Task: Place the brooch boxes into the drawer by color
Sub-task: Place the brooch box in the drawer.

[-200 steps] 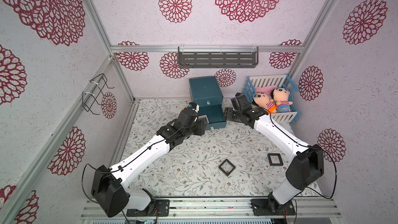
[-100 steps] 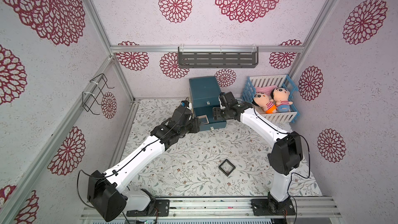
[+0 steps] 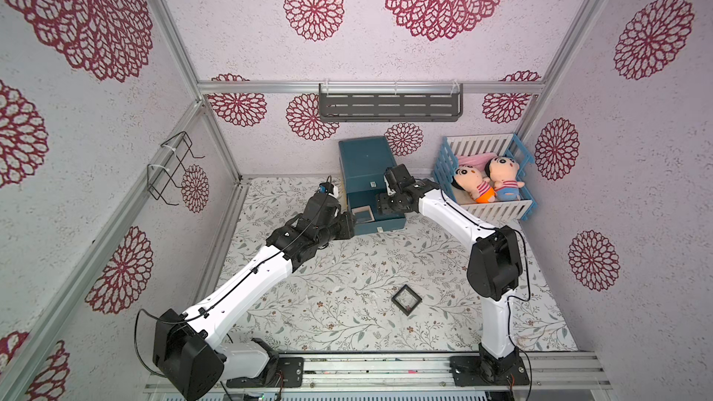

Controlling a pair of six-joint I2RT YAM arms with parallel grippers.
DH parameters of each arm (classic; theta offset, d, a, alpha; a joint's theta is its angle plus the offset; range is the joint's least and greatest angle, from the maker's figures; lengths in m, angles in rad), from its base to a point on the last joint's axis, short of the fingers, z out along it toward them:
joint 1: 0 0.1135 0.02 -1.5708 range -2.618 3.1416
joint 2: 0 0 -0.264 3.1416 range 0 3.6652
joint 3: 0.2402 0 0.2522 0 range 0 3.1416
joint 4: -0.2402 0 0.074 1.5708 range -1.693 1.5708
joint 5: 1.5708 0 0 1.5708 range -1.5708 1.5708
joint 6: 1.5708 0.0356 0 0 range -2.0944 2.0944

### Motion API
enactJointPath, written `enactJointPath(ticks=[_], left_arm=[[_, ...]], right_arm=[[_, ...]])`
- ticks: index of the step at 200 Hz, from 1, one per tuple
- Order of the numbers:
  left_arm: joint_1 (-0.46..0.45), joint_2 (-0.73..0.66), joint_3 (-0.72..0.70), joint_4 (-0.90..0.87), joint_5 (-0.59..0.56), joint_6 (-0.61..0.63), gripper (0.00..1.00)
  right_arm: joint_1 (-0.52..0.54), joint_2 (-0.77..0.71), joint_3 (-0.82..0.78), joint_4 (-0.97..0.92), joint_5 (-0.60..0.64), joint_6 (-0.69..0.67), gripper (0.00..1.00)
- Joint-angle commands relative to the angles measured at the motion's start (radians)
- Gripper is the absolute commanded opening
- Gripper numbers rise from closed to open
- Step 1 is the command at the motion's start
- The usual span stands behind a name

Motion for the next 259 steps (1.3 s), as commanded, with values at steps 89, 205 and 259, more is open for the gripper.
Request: enactJointPath(ticks=[89,205,259], left_arm=[[0.012,-0.001,0.0,0.029,0.02,-0.006,0.55],[0.017,0.0,0.008,0.014,0.008,-0.004,0.58],[0.023,0.008,0.022,0.013,0.011,-0.009,0.59]], right_arm=[[0.014,0.103,0.117,-0.033,0.062,-0.022,0.43],[0.027,0.094,0.125,-0.005,0.081,-0.025,0.79],[0.043,0.032,0.122,0.007,0.109,-0.006,0.8]])
